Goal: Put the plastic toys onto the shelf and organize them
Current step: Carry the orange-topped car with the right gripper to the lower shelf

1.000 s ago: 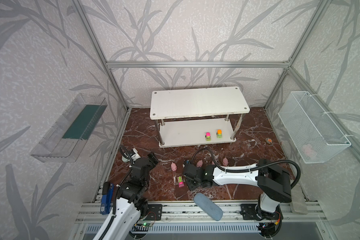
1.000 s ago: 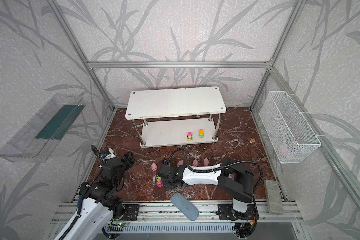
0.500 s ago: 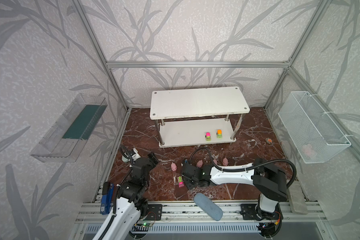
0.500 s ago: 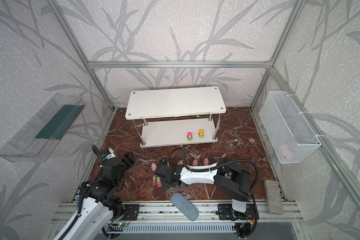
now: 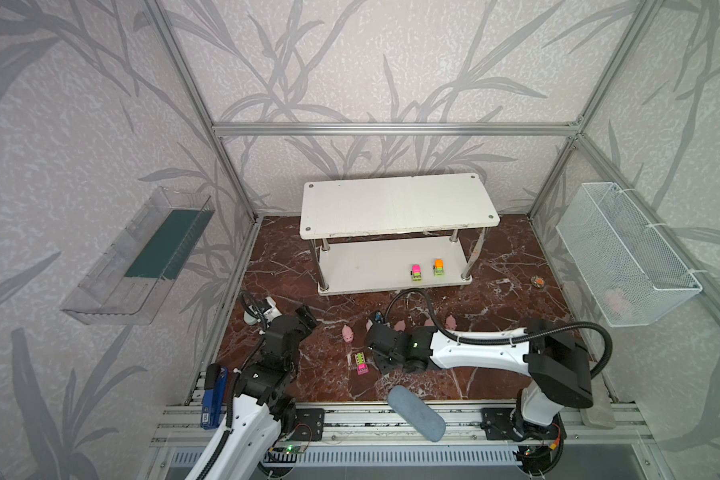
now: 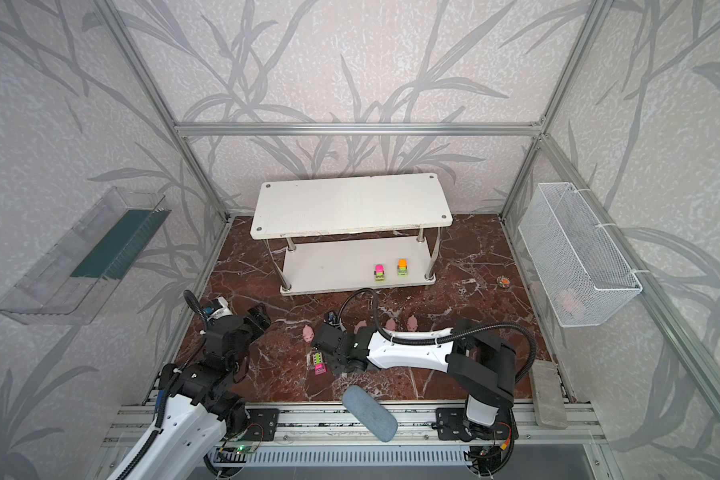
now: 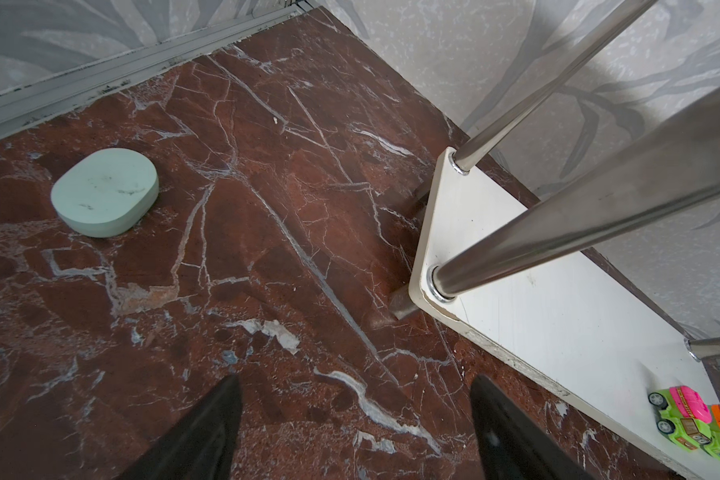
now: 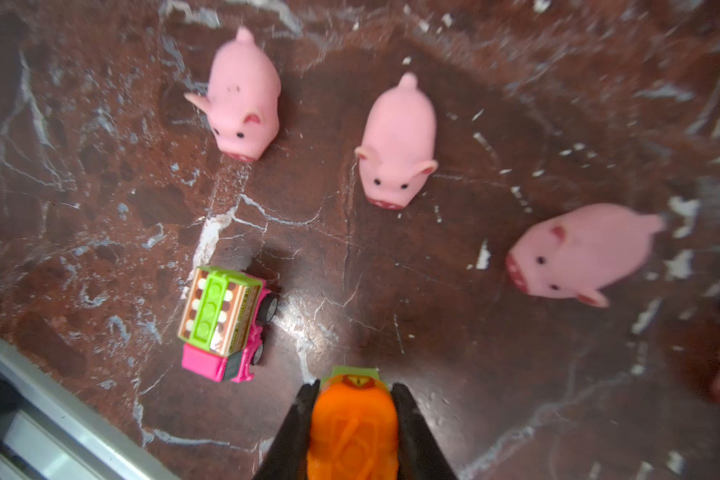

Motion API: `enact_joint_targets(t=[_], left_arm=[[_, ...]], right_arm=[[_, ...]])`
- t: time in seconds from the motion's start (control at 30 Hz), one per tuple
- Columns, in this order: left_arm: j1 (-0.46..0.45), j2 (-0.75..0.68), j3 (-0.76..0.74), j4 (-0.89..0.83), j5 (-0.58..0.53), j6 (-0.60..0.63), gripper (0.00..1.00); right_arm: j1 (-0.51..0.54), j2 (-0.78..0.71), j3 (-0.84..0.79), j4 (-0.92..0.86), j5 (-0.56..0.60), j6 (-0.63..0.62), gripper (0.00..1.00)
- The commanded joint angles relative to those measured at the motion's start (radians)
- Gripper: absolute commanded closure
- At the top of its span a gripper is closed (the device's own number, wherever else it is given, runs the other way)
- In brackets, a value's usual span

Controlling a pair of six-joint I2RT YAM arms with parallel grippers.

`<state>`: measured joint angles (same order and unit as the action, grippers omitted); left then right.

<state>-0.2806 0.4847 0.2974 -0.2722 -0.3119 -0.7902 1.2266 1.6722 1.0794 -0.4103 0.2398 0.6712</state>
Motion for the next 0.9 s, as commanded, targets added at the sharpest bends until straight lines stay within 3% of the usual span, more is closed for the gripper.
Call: enact_joint_targets(t=[0.0, 0.2, 0.43, 0.87], left_arm=[[-0.002, -0.011, -0.008, 0.005, -0.007, -0.018, 0.16], [-0.002, -0.012, -0.011, 0.005, -0.007, -0.02, 0.16], [-0.002, -0.011, -0.006, -0.001, -0.008, -0.017, 0.16], [-0.002, 0.005, 0.0, -0.002, -0.008, -0.014, 0.16]], right_arm=[[-0.001, -0.093, 0.043, -0.045, 0.146, -0.067, 0.75], [-0.111, -0.12, 0.114, 0.018, 0.219, -0.168, 0.74], [-0.259, -0.038, 0.174, 0.162, 0.214, -0.248, 0.74], [-0.345, 0.186, 0.203, 0.417, 0.231, -0.279, 0.73]])
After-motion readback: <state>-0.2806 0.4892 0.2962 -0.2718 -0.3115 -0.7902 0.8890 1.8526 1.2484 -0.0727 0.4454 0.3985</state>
